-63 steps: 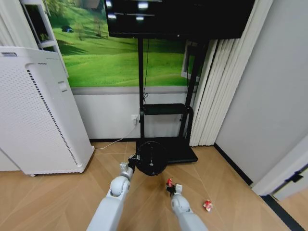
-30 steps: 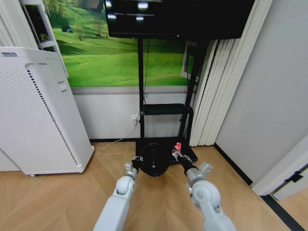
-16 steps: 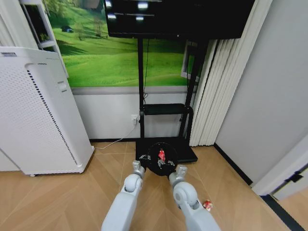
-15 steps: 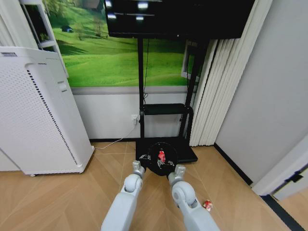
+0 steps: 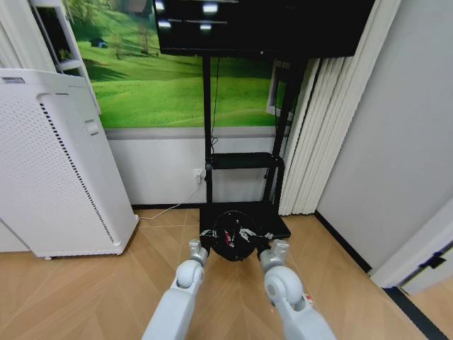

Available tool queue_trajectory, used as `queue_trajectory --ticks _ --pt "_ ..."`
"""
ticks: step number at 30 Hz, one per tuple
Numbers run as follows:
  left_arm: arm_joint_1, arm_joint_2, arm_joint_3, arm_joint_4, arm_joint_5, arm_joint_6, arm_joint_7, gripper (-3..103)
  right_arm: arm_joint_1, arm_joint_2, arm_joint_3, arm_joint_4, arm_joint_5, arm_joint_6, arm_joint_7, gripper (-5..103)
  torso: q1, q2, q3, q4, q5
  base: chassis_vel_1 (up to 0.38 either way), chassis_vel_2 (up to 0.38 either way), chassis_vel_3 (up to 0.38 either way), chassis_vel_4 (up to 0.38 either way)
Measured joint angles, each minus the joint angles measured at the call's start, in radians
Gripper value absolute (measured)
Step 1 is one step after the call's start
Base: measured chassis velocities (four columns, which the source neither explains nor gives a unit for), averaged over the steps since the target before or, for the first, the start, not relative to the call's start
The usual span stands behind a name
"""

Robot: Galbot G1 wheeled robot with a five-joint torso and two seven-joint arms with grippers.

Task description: Pick up the trash bin and place the garbage on the floor into it.

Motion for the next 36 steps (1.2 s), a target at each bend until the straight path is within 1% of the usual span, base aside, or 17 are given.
queue_trajectory --ticks 2,3,4,6,7,8,9,12,13,15,18,20,24,27,32,33,36 --pt "0.027 0.023 -0.031 -0.037 -0.016 0.008 0.0 3 -0.064 -0.011 0.039 0.015 -0.01 -0.014 -0.006 100 0.0 0.0 0.0 -0.0003 0.0001 0.0 0.0 0.0 0.0" --pt "0.027 0.023 -0.031 -0.037 -0.016 0.008 0.0 3 -0.064 -0.011 0.039 0.015 -0.01 -0.014 -0.006 100 0.0 0.0 0.0 -0.0003 0.0001 0.0 0.0 0.0 0.0" --pt "0.038 0.03 -0.04 -0.049 -0.02 0.01 0.0 3 -0.084 -0.01 0.048 0.008 -0.015 -0.029 -0.01 100 0.0 0.0 0.0 -0.0002 0.0 0.0 0.0 0.0 0.0" --pt "0.067 0.048 -0.059 -0.08 -0.031 0.012 0.0 3 -0.116 0.0 0.055 -0.054 -0.023 -0.059 -0.009 100 0.0 0.0 0.0 -0.0001 0.0003 0.0 0.0 0.0 0.0" --pt "0.067 0.048 -0.059 -0.08 -0.031 0.012 0.0 3 -0.116 0.0 0.055 -0.054 -0.023 -0.059 -0.009 100 0.0 0.0 0.0 -0.0001 0.0003 0.0 0.0 0.0 0.0" --pt "0.087 0.059 -0.069 -0.104 -0.039 0.017 0.001 3 -0.123 0.01 0.054 -0.113 -0.032 -0.062 -0.01 100 0.0 0.0 0.0 0.0 0.0003 0.0 0.0 0.0 0.0" --pt "0.087 0.059 -0.069 -0.104 -0.039 0.017 0.001 3 -0.123 0.01 0.054 -0.113 -0.032 -0.062 -0.01 100 0.0 0.0 0.0 0.0 0.0003 0.0 0.0 0.0 0.0" --pt "0.125 0.077 -0.095 -0.155 -0.045 0.024 -0.002 3 -0.103 0.026 0.043 -0.288 -0.088 -0.018 -0.042 100 0.0 0.0 0.0 0.0 0.0004 0.0 0.0 0.0 0.0" --pt "0.125 0.077 -0.095 -0.155 -0.045 0.024 -0.002 3 -0.103 0.026 0.043 -0.288 -0.088 -0.018 -0.042 100 0.0 0.0 0.0 0.0 0.0004 0.0 0.0 0.0 0.0" --pt "0.149 0.084 -0.115 -0.187 -0.049 0.031 -0.003 3 -0.085 0.028 0.036 -0.356 -0.107 0.001 -0.049 100 0.0 0.0 0.0 0.0 0.0002 0.0 0.0 0.0 0.0" --pt "0.17 0.092 -0.13 -0.215 -0.054 0.034 -0.003 3 -0.07 0.029 0.035 -0.405 -0.111 0.009 -0.053 100 0.0 0.0 0.0 0.0001 0.0 0.0 0.0 0.0 0.0" --pt "0.192 0.101 -0.143 -0.243 -0.058 0.035 -0.003 3 -0.057 0.029 0.037 -0.462 -0.125 0.03 -0.06 100 0.0 0.0 0.0 0.0001 0.0003 0.0 0.0 0.0 0.0" --pt "0.204 0.104 -0.152 -0.258 -0.059 0.035 -0.003 3 -0.056 0.028 0.046 -0.494 -0.146 0.054 -0.064 100 0.0 0.0 0.0 0.0001 0.0002 -0.015 -0.009 0.012 0.006" --pt "0.208 0.103 -0.156 -0.26 -0.058 0.035 -0.003 3 -0.073 0.021 0.049 -0.478 -0.15 0.06 -0.068 100 0.0 0.0 0.0 -0.0002 0.0002 -0.074 -0.07 0.089 0.068" --pt "0.209 0.092 -0.154 -0.26 -0.055 0.033 -0.003 3 -0.077 0.019 0.045 -0.463 -0.156 0.068 -0.068 100 0.0 0.0 0.0 -0.0003 0.0004 -0.172 -0.153 0.145 0.134" --pt "0.211 0.091 -0.154 -0.26 -0.055 0.032 -0.004 3 -0.075 0.02 0.043 -0.461 -0.157 0.07 -0.067 100 0.0 0.0 0.0 -0.0003 -0.0001 -0.203 -0.186 0.186 0.195" --pt "0.217 0.091 -0.158 -0.263 -0.055 0.031 -0.004 3 -0.073 0.02 0.038 -0.46 -0.156 0.084 -0.068 100 0.0 0.0 0.0 -0.0005 0.0004 -0.181 -0.185 0.164 0.178"
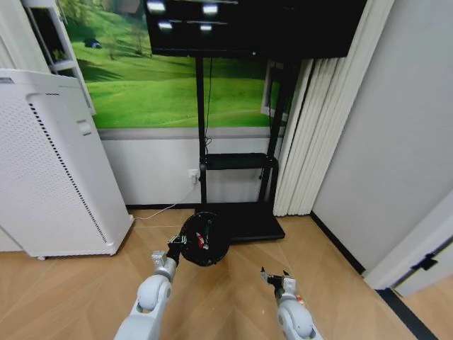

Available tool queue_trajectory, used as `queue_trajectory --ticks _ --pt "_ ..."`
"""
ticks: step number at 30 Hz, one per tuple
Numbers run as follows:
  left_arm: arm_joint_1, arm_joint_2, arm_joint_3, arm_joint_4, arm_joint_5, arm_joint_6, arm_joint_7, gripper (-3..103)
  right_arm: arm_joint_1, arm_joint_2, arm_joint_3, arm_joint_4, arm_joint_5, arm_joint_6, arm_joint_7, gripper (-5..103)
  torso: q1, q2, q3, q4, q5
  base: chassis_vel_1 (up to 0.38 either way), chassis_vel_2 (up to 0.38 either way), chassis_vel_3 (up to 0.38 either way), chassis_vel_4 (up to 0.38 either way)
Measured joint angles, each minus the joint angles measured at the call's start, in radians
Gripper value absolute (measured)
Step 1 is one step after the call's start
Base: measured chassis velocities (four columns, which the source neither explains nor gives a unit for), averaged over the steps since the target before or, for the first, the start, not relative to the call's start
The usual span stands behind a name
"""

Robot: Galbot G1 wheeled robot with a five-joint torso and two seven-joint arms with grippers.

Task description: Pick up the trash bin and place the garbage on the floor into it.

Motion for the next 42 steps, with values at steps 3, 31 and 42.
queue_trajectory --ticks 3,31,42 --pt "0.006 0.0 -0.008 -0.006 0.0 -0.001 0.0 3 0.0 -0.001 -0.002 -0.012 -0.003 0.011 -0.011 100 0.0 0.0 0.0 0.0 0.0 -0.139 -0.135 0.133 0.147" --pt "0.024 0.014 -0.086 -0.031 -0.013 -0.014 0.048 3 0.025 0.062 -0.04 -0.206 0.313 -0.088 0.286 100 0.0 0.0 0.0 0.0004 -0.0004 0.001 0.0 -0.002 0.002" --pt "0.076 0.014 -0.108 -0.083 -0.019 -0.015 0.048 3 0.127 0.065 -0.014 -0.347 0.344 -0.047 0.322 100 0.0 0.0 0.0 0.0004 -0.0002 0.0 0.0 0.0 0.0"
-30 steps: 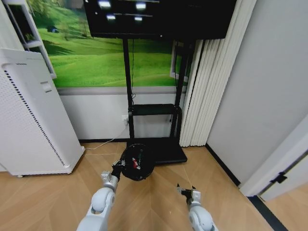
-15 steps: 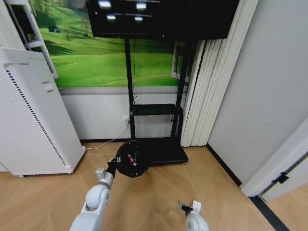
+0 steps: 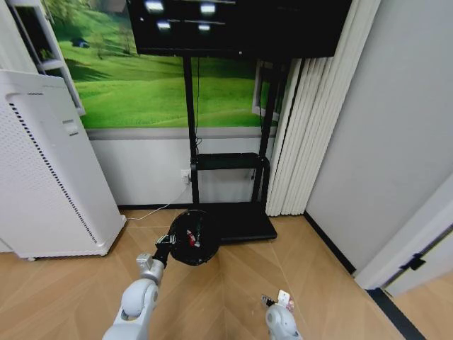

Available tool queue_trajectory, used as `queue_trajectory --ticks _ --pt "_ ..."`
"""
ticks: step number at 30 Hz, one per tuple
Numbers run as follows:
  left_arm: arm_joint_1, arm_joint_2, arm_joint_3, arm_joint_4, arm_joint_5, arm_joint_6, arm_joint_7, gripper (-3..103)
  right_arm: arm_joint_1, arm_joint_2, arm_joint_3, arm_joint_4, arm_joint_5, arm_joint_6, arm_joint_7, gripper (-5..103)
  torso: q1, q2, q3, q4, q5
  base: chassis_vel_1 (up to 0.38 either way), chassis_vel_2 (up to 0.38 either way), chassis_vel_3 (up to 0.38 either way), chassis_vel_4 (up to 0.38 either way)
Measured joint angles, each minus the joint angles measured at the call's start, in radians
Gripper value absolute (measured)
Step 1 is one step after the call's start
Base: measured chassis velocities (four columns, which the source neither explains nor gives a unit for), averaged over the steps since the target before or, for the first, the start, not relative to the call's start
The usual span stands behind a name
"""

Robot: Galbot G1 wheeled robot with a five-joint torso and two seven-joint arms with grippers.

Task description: Pick up the trash bin and place the garbage on the floor into it.

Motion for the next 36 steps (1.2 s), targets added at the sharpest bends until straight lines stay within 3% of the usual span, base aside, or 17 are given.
queue_trajectory --ticks 10,19,36 --pt "0.006 -0.003 0.007 -0.021 0.003 0.0 -0.006 3 0.017 -0.027 0.004 -0.041 0.025 0.009 0.02 100 0.0 0.0 0.0 -0.0003 0.0 0.0 0.0 0.0 0.0" --pt "0.003 -0.007 0.005 -0.016 0.003 0.0 -0.013 3 0.099 -0.026 0.002 -0.179 0.012 0.06 -0.002 100 0.0 0.0 0.0 0.0001 0.0001 0.0 0.0 0.0 0.0" --pt "-0.013 -0.018 0.027 -0.003 0.008 0.001 -0.026 3 0.059 -0.033 0.012 -0.171 0.028 0.078 0.001 100 0.0 0.0 0.0 -0.0001 0.0 0.0 0.0 0.0 0.0"
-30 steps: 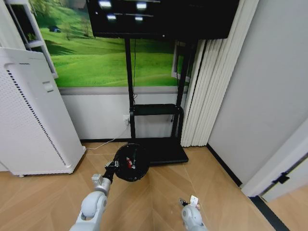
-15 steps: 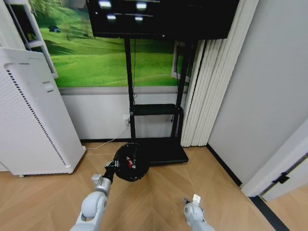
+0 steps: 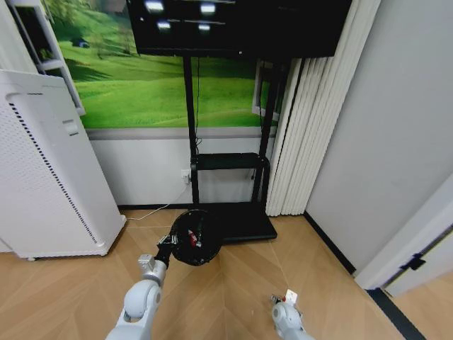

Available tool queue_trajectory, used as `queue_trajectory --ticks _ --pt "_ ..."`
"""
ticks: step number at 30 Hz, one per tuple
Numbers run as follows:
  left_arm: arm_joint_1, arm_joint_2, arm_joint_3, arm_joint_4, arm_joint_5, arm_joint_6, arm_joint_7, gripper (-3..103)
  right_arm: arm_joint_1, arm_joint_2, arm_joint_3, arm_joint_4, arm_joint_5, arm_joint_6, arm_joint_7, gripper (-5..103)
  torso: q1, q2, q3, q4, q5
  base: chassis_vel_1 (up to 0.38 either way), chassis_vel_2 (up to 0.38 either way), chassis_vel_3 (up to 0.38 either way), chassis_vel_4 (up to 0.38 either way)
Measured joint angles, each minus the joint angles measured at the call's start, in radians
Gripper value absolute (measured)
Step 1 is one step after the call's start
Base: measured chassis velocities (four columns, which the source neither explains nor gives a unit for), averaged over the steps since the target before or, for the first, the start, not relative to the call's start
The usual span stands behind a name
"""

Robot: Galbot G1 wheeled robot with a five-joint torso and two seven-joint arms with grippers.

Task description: Pick up the trash bin and place the garbage on the floor into it.

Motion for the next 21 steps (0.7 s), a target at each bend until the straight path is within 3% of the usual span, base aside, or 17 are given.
queue_trajectory --ticks 7,15,16,19,21 --pt "-0.018 0.007 0.001 0.009 -0.004 0.002 -0.001 3 0.04 0.006 0.001 -0.074 0.001 0.027 -0.017 101 0.0 0.0 0.0 0.0001 0.0001 0.0 0.0 0.0 0.0" --pt "-0.038 0.005 0.006 0.035 0.01 -0.009 0.0 3 0.04 0.006 0.005 -0.087 -0.02 0.049 -0.024 71 0.0 0.0 0.0 0.0002 -0.0002 0.0 0.0 0.0 0.0" --pt "-0.038 0.005 0.006 0.035 0.01 -0.009 0.0 3 0.04 0.006 0.005 -0.087 -0.02 0.049 -0.024 71 0.0 0.0 0.0 0.0002 -0.0002 0.0 0.0 0.0 0.0" --pt "-0.054 0.006 0.014 0.04 0.009 -0.009 0.0 3 0.036 0.005 0.012 -0.081 -0.021 0.05 -0.025 54 0.0 0.0 0.0 -0.0001 0.0 0.0 0.0 0.0 0.0" --pt "-0.058 0.008 0.015 0.042 0.008 -0.009 -0.001 3 0.035 0.004 0.013 -0.079 -0.021 0.05 -0.024 54 0.0 0.0 0.0 -0.0001 0.0001 0.0 0.0 0.0 0.0"
